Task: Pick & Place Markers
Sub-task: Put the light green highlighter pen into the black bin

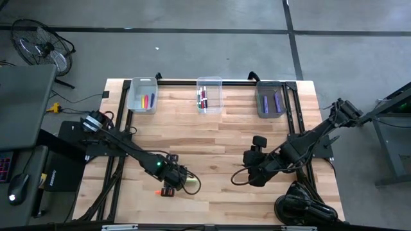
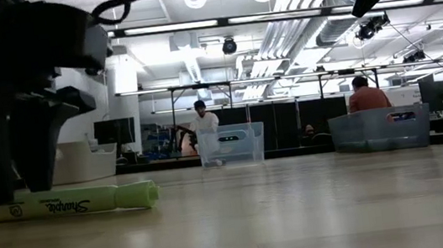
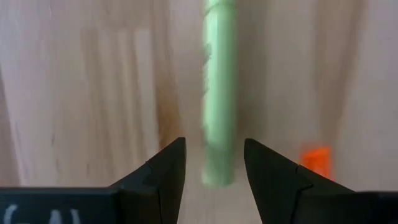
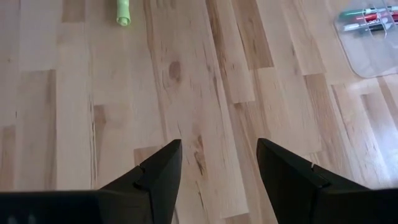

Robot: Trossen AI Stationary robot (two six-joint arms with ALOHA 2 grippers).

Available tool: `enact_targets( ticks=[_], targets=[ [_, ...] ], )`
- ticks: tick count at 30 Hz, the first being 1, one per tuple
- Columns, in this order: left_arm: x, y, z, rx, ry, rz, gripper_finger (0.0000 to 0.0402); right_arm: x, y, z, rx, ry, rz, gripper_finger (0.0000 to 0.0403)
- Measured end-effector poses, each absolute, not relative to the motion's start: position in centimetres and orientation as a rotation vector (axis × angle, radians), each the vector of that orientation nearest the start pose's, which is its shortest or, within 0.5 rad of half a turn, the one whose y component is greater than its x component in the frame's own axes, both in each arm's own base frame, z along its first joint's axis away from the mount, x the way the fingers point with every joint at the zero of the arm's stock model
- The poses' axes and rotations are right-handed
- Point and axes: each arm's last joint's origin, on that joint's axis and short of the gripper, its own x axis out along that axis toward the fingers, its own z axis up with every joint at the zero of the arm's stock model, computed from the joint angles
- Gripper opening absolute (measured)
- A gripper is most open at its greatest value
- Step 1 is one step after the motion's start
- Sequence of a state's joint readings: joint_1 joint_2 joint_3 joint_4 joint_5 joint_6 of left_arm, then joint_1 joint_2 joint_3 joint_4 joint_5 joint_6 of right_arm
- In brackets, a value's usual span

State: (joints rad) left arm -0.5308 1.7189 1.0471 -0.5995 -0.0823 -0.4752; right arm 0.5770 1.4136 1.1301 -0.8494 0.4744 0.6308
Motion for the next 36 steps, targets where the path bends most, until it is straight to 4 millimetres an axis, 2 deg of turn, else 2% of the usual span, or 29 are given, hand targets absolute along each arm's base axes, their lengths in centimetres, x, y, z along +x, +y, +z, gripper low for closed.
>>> enact_targets(
  ticks=[8, 16, 21, 24, 31, 36],
  targets=[
    [27.8, -16.1, 15.1, -0.004, 1.317, -0.115, 0.0159, 23.4, 13.6, 26.9, 0.012, 0.943, -0.216, 0.0197],
    [28.1, -16.2, 13.3, 0.04, 1.359, -0.066, 0.0159, 23.4, 13.6, 26.9, 0.009, 0.938, -0.222, 0.0197],
    [28.1, -16.2, 12.8, 0.07, 1.36, -0.048, 0.0155, 23.4, 13.6, 26.9, 0.003, 0.93, -0.231, 0.0197],
    [28.2, -16.2, 12.8, 0.075, 1.354, -0.053, 0.0137, 23.4, 13.6, 26.9, 0.003, 0.93, -0.232, 0.0197],
    [28.2, -16.3, 12.8, 0.072, 1.349, -0.059, 0.007, 23.4, 13.6, 26.9, -0.002, 0.927, -0.234, 0.0197],
    [28.2, -16.3, 12.8, 0.034, 1.354, -0.038, 0.0067, 23.4, 13.6, 26.9, -0.003, 0.925, -0.237, 0.0197]
  ],
)
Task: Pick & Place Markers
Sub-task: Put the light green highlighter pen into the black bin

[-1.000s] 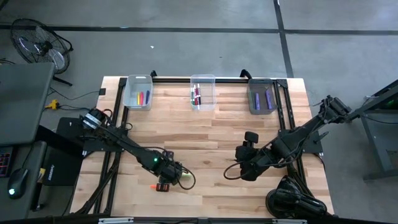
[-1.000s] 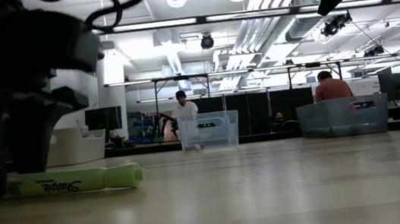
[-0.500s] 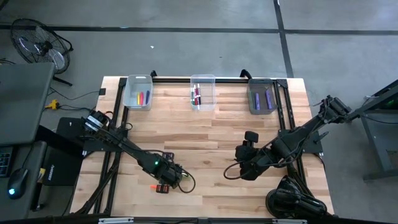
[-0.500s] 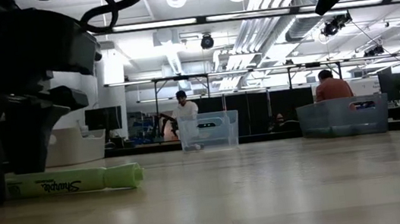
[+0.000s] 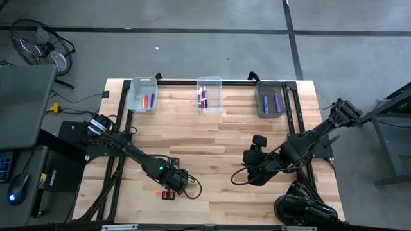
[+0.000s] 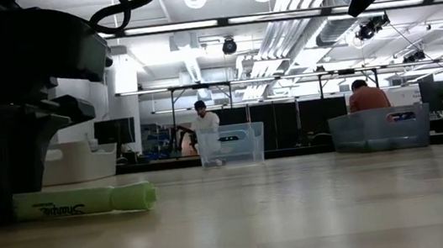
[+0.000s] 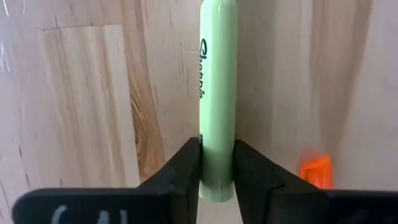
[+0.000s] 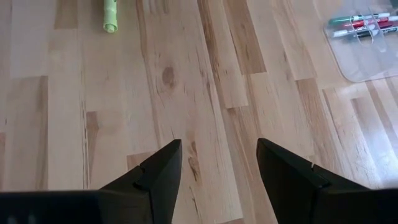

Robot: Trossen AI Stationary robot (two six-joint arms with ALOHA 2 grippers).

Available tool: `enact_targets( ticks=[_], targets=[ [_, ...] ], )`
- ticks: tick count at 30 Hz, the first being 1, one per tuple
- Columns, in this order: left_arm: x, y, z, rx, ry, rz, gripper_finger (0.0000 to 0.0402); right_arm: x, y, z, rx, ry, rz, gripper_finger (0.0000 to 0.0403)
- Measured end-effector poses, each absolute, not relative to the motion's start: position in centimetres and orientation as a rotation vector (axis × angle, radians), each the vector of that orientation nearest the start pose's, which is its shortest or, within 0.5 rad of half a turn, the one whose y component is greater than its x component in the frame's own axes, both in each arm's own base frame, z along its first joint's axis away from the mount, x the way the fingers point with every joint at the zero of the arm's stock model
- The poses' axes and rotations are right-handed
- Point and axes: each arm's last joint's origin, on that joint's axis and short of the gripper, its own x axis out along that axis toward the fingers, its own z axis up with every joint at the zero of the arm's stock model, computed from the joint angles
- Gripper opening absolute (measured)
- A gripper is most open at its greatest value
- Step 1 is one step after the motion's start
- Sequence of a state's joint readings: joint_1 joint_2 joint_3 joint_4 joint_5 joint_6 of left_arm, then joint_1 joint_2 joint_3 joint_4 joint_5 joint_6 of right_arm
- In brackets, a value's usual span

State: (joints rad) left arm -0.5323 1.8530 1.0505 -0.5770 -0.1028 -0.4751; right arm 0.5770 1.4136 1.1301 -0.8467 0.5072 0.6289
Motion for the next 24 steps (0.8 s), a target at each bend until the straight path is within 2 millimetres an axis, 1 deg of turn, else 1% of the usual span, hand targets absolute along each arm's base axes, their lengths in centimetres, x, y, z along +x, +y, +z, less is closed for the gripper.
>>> enact_targets(
  ticks=[6, 14, 18, 24],
  targets=[
    [28.0, -16.1, 13.3, -0.009, 1.341, 0.013, 0.0067, 23.4, 13.6, 26.9, -0.003, 0.926, -0.236, 0.0197],
    [28.0, -15.9, 14.6, -0.032, 1.277, 0.044, 0.0067, 23.4, 13.6, 26.9, 0.0, 0.931, -0.23, 0.0197],
    [27.8, -15.3, 15.4, -0.018, 1.23, 0.119, 0.0066, 23.4, 13.6, 26.9, 0.003, 0.934, -0.227, 0.0197],
    [27.6, -15.0, 17.9, -0.057, 1.092, 0.182, 0.0066, 23.4, 13.6, 26.9, 0.006, 0.931, -0.224, 0.0197]
  ],
)
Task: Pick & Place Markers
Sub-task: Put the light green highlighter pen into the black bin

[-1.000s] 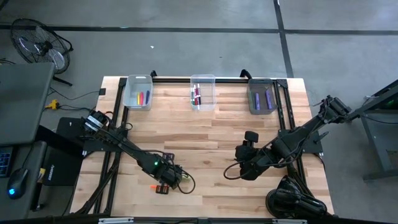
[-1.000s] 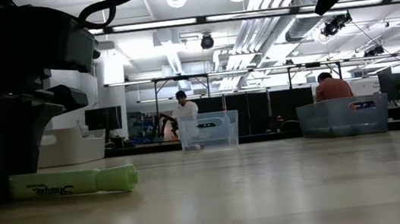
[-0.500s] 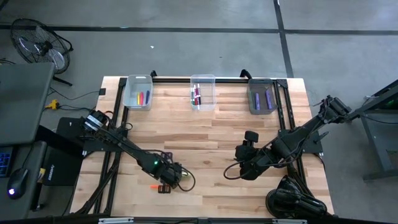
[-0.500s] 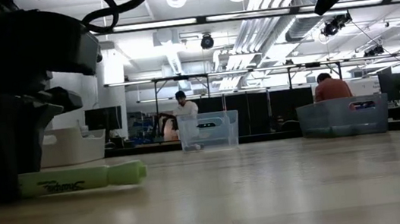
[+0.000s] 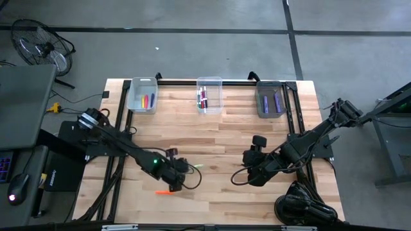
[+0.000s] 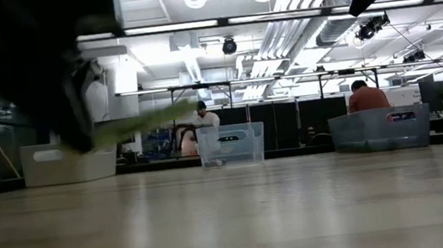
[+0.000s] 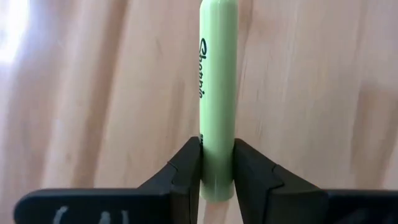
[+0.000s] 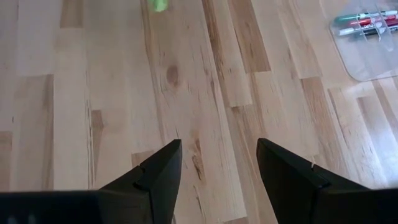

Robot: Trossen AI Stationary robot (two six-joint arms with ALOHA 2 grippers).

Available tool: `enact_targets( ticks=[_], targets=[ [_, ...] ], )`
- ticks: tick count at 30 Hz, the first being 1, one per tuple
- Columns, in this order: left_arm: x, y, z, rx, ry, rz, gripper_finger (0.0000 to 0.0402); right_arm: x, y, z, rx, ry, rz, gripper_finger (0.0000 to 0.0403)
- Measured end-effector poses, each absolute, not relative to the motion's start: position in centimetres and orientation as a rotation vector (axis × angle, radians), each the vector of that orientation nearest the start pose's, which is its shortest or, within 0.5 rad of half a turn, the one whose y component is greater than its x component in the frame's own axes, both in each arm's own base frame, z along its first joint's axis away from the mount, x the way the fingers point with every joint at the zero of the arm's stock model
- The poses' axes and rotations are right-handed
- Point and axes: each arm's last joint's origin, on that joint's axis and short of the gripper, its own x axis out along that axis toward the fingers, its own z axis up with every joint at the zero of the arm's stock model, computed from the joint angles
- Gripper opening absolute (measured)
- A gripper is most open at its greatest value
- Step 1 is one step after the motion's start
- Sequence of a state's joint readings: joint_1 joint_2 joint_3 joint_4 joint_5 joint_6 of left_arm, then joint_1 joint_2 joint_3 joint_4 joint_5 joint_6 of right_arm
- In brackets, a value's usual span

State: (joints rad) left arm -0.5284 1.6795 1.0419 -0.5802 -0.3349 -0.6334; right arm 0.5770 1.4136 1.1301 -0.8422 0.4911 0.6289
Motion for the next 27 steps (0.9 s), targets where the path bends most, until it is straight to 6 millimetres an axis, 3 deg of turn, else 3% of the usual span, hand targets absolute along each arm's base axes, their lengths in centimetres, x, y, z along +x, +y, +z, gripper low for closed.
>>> enact_targets(
  ticks=[9, 17, 27],
  targets=[
    [28.3, -13.2, 23.1, -0.147, 0.755, 0.27, 0.0066, 24.3, 14.1, 27.5, 0.03, 0.828, -0.186, 0.0197],
    [30.1, -11.6, 27.1, -0.167, 0.448, 0.224, 0.0066, 26.0, 13.8, 28.6, 0.057, 0.668, -0.169, 0.0197],
    [31.6, -10.3, 29.3, -0.176, 0.234, 0.175, 0.0066, 28.7, 12.3, 30.9, 0.084, 0.419, -0.148, 0.0197]
  ],
)
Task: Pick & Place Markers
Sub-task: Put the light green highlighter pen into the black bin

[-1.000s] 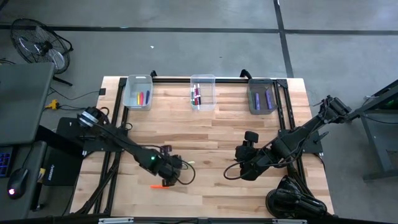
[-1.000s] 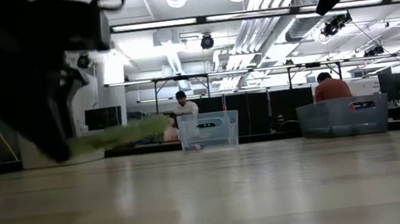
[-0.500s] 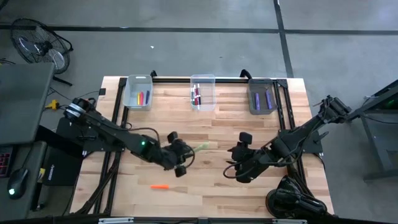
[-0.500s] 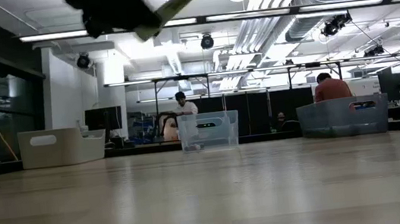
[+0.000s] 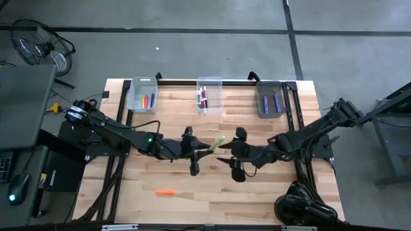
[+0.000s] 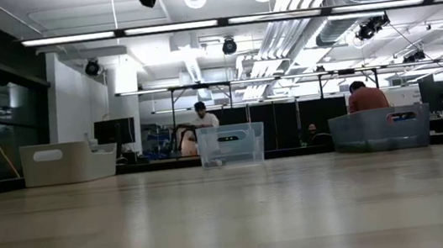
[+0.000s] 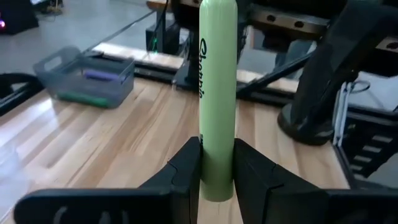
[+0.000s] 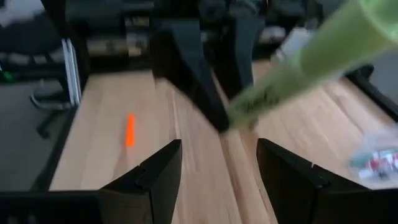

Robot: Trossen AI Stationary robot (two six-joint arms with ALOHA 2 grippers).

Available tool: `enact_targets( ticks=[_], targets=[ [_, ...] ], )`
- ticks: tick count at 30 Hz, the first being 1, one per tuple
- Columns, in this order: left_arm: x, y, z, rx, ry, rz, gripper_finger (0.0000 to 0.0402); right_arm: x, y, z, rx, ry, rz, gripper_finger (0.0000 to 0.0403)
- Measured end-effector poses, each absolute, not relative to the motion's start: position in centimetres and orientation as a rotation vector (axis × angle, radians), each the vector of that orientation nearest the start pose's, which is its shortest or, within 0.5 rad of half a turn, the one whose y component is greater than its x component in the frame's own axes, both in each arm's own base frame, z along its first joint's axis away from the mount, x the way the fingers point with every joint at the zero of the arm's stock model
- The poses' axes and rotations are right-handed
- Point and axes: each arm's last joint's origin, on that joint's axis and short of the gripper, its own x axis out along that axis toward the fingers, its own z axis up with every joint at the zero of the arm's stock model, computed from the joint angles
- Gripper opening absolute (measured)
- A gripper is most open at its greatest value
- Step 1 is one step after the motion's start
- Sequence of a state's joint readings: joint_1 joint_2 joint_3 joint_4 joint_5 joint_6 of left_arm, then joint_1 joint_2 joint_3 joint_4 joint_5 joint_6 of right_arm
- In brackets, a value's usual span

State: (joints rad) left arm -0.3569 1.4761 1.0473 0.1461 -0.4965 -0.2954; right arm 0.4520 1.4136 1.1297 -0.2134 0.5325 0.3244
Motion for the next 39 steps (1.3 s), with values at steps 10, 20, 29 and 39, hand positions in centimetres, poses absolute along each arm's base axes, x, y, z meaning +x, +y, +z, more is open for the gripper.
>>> enact_targets(
  ticks=[10, 20, 29, 39],
  targets=[
    [31.7, -10.5, 29.8, -0.172, 0.193, 0.155, 0.0066, 30.1, 10.8, 32.5, 0.095, 0.268, -0.132, 0.0197],
    [31.8, -10.5, 30.1, -0.175, 0.158, 0.15, 0.0066, 29.5, 9.9, 34.2, 0.087, 0.19, -0.108, 0.0191],
    [31.6, -10.4, 30.9, -0.16, 0.11, 0.154, 0.0066, 28.0, 8.8, 35.2, 0.102, 0.224, -0.072, 0.0138],
    [31.6, -10.4, 31.2, -0.145, 0.088, 0.136, 0.0066, 28.5, 8.8, 35.5, 0.121, 0.18, -0.042, 0.0124]
  ],
)
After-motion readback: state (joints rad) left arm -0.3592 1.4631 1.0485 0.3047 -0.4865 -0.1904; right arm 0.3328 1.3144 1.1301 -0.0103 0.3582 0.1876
